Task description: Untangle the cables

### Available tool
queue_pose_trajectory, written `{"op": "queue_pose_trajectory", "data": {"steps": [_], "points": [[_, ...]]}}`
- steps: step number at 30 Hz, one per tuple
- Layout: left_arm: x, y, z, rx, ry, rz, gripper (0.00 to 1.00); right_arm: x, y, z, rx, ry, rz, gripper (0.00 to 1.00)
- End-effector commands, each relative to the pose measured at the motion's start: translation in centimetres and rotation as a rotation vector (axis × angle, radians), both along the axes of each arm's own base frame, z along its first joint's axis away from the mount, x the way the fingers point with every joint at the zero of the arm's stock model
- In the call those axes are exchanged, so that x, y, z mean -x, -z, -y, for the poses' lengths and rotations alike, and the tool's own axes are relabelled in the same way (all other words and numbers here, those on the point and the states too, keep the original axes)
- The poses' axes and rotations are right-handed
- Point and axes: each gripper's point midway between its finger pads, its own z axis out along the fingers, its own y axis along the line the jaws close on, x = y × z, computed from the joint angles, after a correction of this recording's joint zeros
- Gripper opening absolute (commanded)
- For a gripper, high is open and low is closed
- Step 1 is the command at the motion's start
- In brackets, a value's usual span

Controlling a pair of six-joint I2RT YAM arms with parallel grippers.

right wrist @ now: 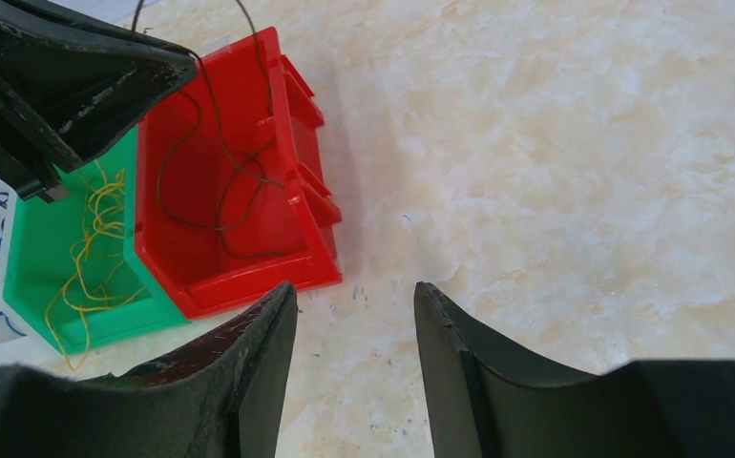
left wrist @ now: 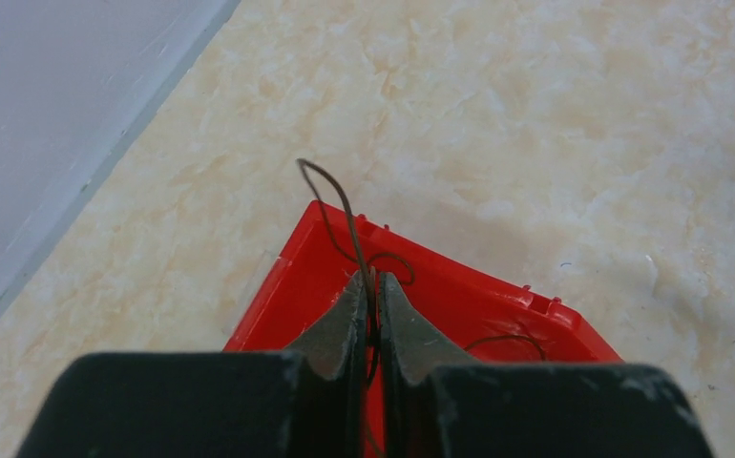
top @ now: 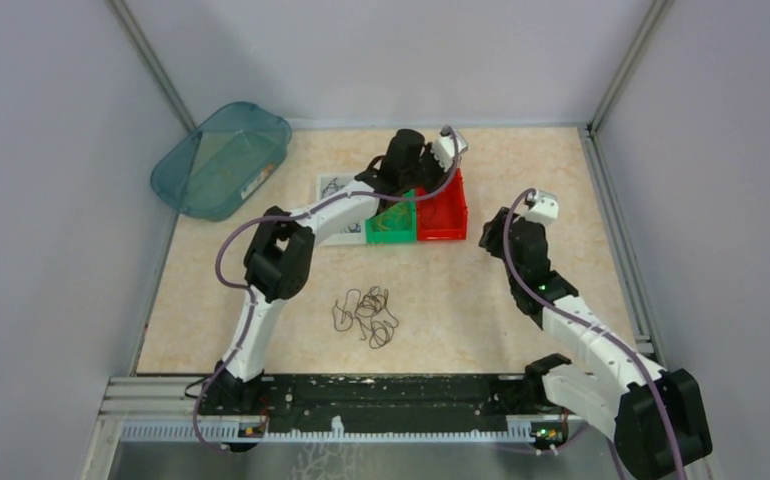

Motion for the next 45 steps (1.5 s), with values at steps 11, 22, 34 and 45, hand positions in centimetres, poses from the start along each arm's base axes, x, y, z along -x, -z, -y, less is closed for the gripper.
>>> {"op": "queue_pose_trajectory", "data": {"steps": [11, 22, 34, 45], "points": [[0.0, 5.0, -1.1, -0.076, -0.058, -0.021, 0.04, 0.3, -4.2, 0.3, -0.040, 0.009, 0.081, 0.47], [0.2, 7.0, -1.0, -0.119, -0.097, -0.024, 0.05, 0.6, -4.0, 0.5, -0.039, 0.013, 0.073, 0.47], [1.9, 7.4, -0.5, -0.233, 0.074, -0.037, 0.54, 0.6, -4.4, 0.1, -0.052, -0.009, 0.080, 0.47], [4.6, -5.6, -1.8, -0.110, 0.161, 0.042, 1.00, 1.3, -5.3, 0.2, -0.082, -0.007, 0.108, 0.46]]}}
